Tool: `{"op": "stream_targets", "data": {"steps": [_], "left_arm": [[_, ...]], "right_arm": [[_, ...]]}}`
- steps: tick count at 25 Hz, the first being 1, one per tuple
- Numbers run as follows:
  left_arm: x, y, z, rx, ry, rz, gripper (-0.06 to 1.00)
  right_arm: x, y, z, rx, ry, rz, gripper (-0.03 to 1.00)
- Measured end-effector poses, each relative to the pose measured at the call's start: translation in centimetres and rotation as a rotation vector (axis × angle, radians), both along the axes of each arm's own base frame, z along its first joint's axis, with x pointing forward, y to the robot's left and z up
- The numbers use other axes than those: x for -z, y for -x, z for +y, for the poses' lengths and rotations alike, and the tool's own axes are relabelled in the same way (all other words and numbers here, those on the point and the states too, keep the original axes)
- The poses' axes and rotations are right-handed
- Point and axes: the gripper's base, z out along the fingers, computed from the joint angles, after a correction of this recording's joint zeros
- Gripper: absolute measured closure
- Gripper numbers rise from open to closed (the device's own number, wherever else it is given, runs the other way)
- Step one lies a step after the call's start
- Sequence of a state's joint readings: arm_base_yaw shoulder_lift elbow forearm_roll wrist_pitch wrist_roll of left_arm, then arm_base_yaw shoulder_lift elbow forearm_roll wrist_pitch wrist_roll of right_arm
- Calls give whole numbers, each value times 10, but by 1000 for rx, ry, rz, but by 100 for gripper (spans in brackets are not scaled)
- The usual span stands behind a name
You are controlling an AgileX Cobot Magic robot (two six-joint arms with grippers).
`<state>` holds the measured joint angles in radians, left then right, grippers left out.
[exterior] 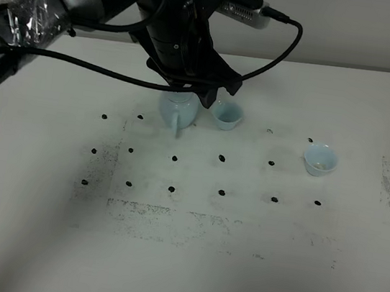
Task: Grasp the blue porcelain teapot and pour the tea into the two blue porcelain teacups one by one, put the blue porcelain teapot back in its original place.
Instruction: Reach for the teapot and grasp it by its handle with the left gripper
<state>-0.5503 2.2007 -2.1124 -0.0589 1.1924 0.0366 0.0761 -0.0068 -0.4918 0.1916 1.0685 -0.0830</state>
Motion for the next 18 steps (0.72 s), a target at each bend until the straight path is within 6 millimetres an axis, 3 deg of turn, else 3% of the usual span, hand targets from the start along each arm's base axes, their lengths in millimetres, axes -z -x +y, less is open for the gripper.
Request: {"op": "stream_targets", "data": {"steps": [5,13,18], "left_arm": [[29,-9,1,-49,-96,14,45],[36,-14,5,-148,-140,0,45],[55,-17,3,-196,-154,35,45]], "right_arm": [[0,0,0,0,0,0,38],[0,0,0,0,1,0,38],[0,0,0,0,1,0,38]]}}
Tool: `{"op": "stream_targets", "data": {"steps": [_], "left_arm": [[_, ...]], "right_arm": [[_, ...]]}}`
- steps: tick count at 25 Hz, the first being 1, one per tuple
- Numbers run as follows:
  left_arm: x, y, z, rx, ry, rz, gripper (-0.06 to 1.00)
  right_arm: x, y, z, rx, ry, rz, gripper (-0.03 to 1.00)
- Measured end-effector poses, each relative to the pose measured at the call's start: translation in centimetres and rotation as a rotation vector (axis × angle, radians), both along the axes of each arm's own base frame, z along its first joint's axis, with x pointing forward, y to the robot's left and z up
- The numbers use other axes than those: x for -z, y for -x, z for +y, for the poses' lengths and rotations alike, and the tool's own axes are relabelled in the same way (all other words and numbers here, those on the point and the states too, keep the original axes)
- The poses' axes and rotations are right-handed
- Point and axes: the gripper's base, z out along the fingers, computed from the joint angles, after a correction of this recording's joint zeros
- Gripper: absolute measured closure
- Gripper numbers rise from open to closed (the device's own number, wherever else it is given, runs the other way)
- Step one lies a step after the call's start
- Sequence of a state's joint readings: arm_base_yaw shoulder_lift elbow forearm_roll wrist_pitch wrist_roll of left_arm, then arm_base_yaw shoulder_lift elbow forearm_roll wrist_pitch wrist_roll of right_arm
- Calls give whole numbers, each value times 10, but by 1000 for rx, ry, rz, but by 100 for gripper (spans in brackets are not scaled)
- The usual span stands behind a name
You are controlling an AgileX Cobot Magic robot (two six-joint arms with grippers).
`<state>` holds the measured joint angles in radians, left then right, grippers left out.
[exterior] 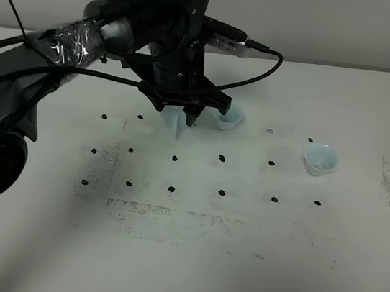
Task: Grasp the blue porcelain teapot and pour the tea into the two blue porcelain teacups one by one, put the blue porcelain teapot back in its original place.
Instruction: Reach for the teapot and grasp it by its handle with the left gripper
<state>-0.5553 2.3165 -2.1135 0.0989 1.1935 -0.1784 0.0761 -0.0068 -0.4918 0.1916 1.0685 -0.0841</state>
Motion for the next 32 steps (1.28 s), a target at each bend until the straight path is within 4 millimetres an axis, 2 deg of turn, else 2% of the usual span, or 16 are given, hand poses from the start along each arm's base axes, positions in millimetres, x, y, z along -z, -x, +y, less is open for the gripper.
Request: {"op": "stream_targets", "data": {"steps": [5,13,21,27,32], "left_arm": [[18,-3,-1,-41,-24,25,45],[25,-4,0,-73,-34,30,45],[42,-6,-1,-97,-47,54,46],[41,-6,-1,-62,-54,57,49],[16,0,-5,36,-15,34,50]], "right_arm": [[0,0,0,0,0,0,38],[0,0,0,0,0,0,38],[0,0,0,0,0,0,38],[0,0,0,0,0,0,38],[0,0,0,0,0,0,38]]}}
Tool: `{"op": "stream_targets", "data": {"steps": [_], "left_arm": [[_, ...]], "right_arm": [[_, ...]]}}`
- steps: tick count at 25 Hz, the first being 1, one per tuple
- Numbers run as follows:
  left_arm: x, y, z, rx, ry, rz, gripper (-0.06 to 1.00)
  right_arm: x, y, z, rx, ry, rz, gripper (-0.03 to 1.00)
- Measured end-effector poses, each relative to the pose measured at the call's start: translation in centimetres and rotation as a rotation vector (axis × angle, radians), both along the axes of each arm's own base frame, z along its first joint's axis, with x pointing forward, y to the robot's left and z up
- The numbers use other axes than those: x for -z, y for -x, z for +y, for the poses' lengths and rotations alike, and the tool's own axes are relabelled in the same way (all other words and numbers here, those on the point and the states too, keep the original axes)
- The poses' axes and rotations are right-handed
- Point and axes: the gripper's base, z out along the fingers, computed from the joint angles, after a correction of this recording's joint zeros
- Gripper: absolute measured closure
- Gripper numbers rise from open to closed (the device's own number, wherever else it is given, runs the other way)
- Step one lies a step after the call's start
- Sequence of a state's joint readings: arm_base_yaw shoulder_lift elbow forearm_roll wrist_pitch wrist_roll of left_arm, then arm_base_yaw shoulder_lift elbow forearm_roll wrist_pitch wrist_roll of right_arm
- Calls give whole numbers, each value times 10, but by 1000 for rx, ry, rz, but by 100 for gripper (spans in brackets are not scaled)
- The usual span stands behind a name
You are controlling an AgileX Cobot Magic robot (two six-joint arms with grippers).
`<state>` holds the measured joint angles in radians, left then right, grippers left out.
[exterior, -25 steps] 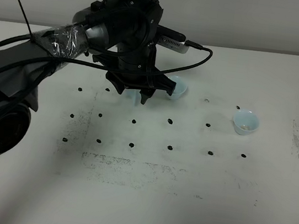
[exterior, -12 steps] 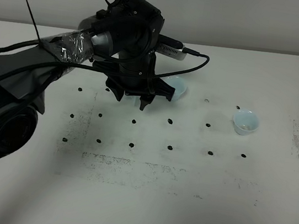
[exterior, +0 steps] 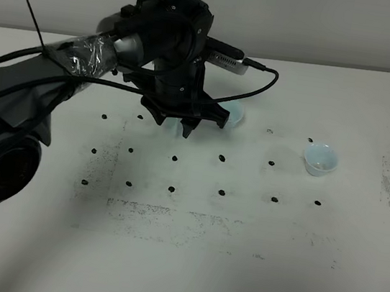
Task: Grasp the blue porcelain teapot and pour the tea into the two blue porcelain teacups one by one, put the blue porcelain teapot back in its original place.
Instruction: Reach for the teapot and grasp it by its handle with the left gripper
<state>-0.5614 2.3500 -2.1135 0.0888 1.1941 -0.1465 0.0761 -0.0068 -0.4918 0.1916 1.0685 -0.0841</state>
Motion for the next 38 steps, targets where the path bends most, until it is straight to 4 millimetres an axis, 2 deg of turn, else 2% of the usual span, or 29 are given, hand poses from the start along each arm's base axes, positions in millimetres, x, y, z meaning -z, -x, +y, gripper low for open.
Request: {"op": "stream_targets", "data": {"steps": [4,8,18,23,29,38], "left_arm": [[-8,9,-12,127,67,28,50],[-2,9,-16,220,83,38,51],[22,-5,-24,436,85,-62,51],[31,-8,-22,463,44,-63,51],[31,-9,-15,423,-34,-61,51],[32,-6,-11,410,-62,-18,51]], "right_arm": [[0,0,0,0,0,0,38],[0,0,0,0,0,0,38],[0,0,0,0,0,0,38],[0,0,0,0,0,0,38],[0,0,0,0,0,0,38],[0,0,0,0,0,0,38]]}}
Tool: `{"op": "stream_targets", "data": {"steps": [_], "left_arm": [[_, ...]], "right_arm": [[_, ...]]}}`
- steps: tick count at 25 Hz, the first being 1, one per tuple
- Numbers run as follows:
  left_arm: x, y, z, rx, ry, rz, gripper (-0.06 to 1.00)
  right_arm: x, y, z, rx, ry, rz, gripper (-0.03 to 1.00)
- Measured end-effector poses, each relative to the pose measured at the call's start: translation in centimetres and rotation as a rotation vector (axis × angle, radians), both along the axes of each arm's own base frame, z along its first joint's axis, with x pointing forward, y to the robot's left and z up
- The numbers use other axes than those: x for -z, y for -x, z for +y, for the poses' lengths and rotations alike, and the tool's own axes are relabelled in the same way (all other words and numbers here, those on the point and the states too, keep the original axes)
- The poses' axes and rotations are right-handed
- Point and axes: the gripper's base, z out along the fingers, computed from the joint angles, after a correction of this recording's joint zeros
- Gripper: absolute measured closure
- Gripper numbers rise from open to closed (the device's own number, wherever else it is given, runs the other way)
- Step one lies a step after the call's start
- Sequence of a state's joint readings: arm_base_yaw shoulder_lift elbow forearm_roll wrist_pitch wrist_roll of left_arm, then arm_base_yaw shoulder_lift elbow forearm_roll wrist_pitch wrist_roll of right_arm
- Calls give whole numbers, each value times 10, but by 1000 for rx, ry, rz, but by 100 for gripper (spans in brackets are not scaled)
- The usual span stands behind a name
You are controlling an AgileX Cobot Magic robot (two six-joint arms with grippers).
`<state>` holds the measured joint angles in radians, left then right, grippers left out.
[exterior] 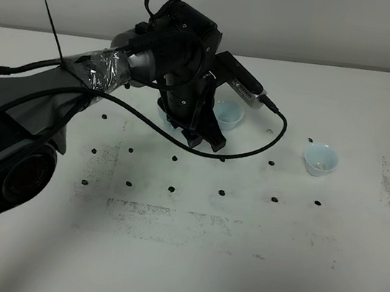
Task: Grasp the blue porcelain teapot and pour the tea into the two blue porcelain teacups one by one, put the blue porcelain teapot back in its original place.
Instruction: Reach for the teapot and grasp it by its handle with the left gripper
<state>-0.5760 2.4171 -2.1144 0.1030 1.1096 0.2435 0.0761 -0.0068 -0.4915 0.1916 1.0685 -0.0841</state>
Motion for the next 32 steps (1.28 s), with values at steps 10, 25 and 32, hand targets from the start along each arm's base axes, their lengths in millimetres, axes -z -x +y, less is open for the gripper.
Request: {"op": "stream_targets", "data": {"steps": [10,25,32], "left_arm": [[-1,0,10,-104,-94,-6,51],[-2,-2,16,-196,-146,-46,51],[0,2,11,-218,-85,4,51]], "right_arm": [[0,0,0,0,0,0,38],[0,0,0,0,0,0,38],[0,0,0,0,0,0,38]]}}
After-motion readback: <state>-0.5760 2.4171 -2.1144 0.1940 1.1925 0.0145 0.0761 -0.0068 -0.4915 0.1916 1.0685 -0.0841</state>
